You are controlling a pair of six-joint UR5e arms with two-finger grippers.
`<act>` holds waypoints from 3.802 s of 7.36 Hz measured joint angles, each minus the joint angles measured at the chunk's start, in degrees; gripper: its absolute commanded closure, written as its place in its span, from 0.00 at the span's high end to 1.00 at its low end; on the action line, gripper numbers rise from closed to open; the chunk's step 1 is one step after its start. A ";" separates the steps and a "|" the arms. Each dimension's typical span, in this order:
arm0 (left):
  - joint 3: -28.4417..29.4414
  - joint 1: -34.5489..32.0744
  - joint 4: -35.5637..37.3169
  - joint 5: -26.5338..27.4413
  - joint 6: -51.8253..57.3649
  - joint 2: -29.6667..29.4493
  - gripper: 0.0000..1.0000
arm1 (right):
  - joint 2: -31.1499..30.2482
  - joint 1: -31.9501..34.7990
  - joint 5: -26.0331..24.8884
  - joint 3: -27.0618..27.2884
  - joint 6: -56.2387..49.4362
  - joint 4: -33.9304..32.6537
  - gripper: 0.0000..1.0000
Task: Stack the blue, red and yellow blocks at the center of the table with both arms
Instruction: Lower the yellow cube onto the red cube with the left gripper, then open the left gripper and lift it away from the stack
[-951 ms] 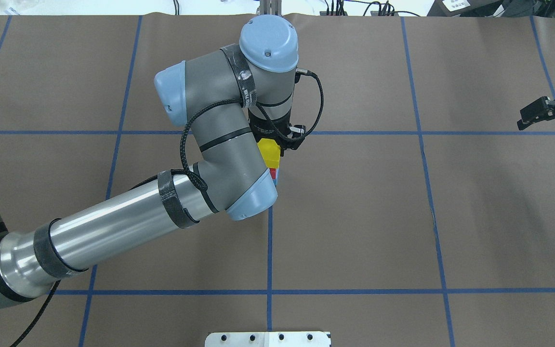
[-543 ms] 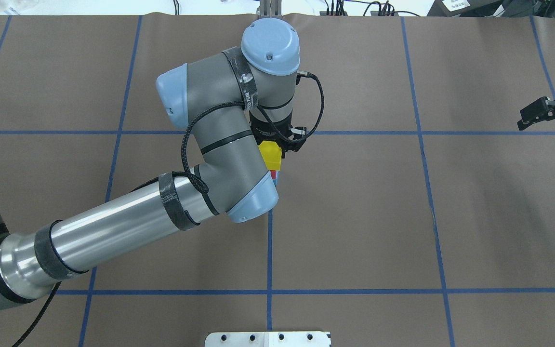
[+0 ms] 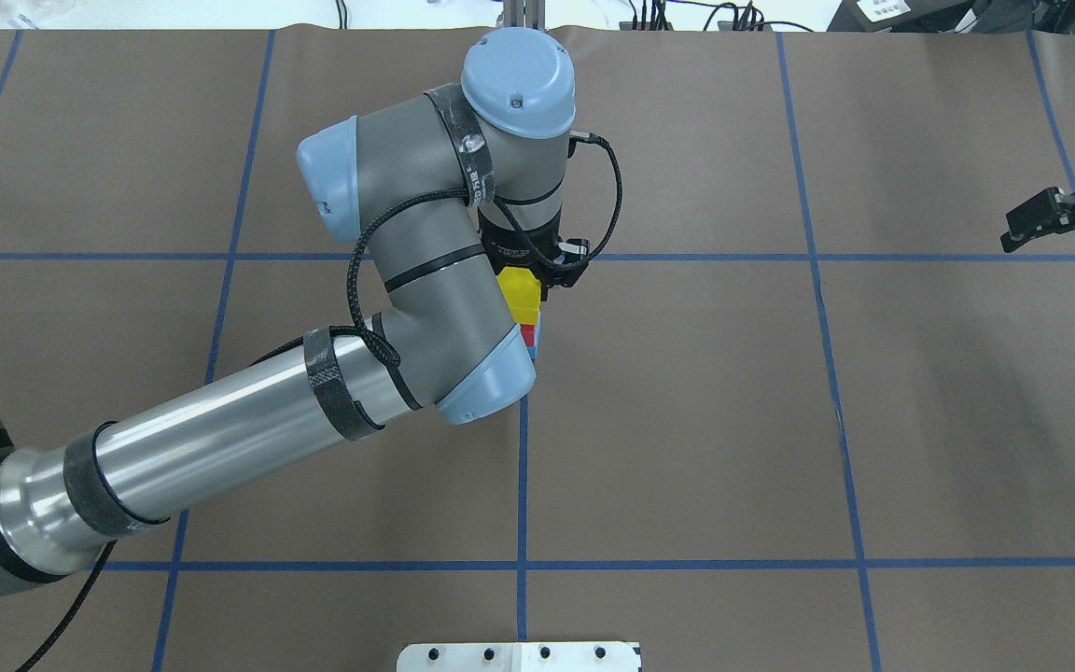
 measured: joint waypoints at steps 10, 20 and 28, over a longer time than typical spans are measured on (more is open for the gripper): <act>0.42 -0.11 -0.10 -0.19 -0.70 0.09 0.00 | 0.18 -0.02 0.00 0.00 0.16 -0.09 1.00; 0.23 0.08 -0.42 -0.19 -1.81 0.35 1.00 | 0.17 0.00 0.09 0.08 0.24 -0.09 1.00; -34.44 -8.83 12.54 -1.78 10.42 22.63 1.00 | -1.00 5.21 2.51 0.04 -1.26 -0.24 1.00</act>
